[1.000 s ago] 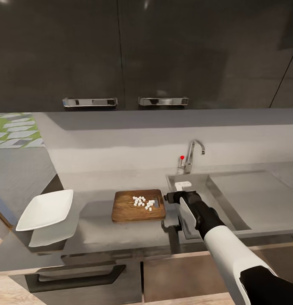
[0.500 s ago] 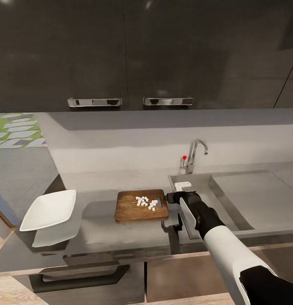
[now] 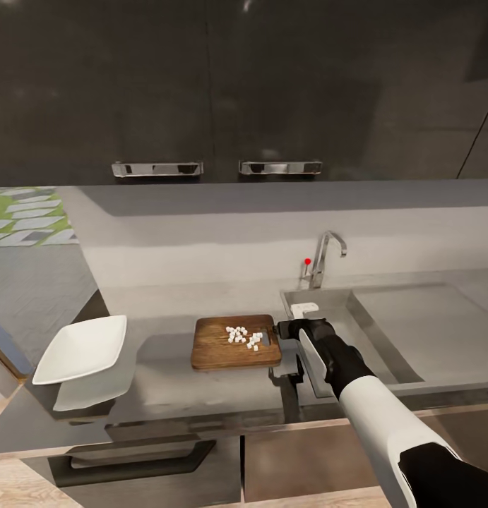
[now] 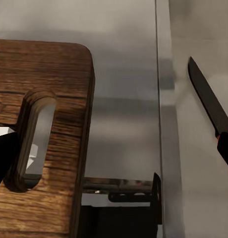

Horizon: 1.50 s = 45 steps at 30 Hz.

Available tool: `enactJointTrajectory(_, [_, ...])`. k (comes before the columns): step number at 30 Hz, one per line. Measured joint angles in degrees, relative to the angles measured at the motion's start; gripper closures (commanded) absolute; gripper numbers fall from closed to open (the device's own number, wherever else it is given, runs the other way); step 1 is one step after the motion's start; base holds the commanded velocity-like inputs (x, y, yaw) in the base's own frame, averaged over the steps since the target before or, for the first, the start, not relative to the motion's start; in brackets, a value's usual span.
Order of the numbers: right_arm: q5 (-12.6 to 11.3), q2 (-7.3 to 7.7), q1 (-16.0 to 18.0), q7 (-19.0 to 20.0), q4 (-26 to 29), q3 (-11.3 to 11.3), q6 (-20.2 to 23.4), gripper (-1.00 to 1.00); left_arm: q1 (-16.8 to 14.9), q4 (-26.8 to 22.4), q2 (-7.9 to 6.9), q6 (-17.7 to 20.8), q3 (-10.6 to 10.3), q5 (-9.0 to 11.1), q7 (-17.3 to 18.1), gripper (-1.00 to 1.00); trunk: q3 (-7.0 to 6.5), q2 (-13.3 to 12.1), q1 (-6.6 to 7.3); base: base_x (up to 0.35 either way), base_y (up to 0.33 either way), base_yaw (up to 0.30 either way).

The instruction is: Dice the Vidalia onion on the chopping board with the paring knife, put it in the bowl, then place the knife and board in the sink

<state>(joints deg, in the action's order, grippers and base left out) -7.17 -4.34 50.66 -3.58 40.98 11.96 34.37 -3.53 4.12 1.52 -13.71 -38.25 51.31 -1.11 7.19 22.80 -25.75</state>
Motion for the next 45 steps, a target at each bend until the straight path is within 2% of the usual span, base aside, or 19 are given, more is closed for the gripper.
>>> enactJointTrajectory(45, [0.00,0.00,0.00,0.00,0.00,0.04,0.03,-1.00,0.00,0.00,0.00,0.00,-0.06,0.00,0.00,-1.00,0.01,0.00,0.00,0.006,-0.004,0.000])
